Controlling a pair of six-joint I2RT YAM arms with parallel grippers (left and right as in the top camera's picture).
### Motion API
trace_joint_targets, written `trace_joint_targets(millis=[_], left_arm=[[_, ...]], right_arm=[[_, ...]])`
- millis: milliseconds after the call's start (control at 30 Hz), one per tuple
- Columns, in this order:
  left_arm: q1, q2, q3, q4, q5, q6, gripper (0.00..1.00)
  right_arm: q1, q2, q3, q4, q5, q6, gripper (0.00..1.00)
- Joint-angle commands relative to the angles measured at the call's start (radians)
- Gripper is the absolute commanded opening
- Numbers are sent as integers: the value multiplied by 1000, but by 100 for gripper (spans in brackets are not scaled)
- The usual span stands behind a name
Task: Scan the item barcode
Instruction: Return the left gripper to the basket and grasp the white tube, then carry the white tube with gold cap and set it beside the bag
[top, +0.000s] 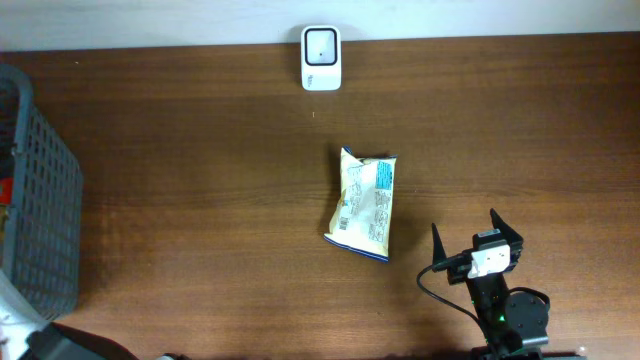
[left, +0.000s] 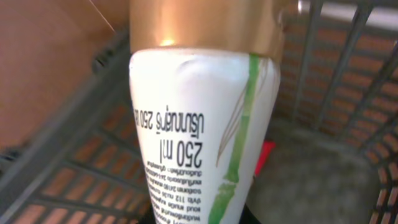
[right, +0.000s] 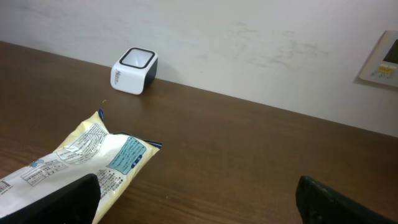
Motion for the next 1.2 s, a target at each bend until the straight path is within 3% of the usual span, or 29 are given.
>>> trace_joint_targets(millis=[0, 100, 233, 367, 500, 600, 767, 1000, 1167], left_arm=[[-44, -116, 15, 86, 11, -14, 0], [-128, -184, 15, 120, 11, -14, 0], [-413, -262, 15, -14, 11, -42, 0], [-682, -229, 14, -237, 11, -301, 0], [-910, -103, 13, -388, 11, -391, 0], [-1033, 19, 10, -433, 11, -562, 0], [-1211, 238, 10, -438, 12, -841, 0], [-1366, 392, 10, -368, 52, -880, 0], [-1378, 416, 10, -333, 65, -891, 1]], right_arm=[[-4, -5, -8, 0, -9, 3, 99], [-4, -5, -8, 0, -9, 3, 99], [-4, -5, -8, 0, -9, 3, 99], [-4, -5, -8, 0, -9, 3, 99], [-4, -5, -8, 0, -9, 3, 99], [-4, -5, -8, 0, -9, 3, 99], [-4, -5, -8, 0, -9, 3, 99], [-4, -5, -8, 0, -9, 3, 99], [-4, -5, -8, 0, -9, 3, 99]])
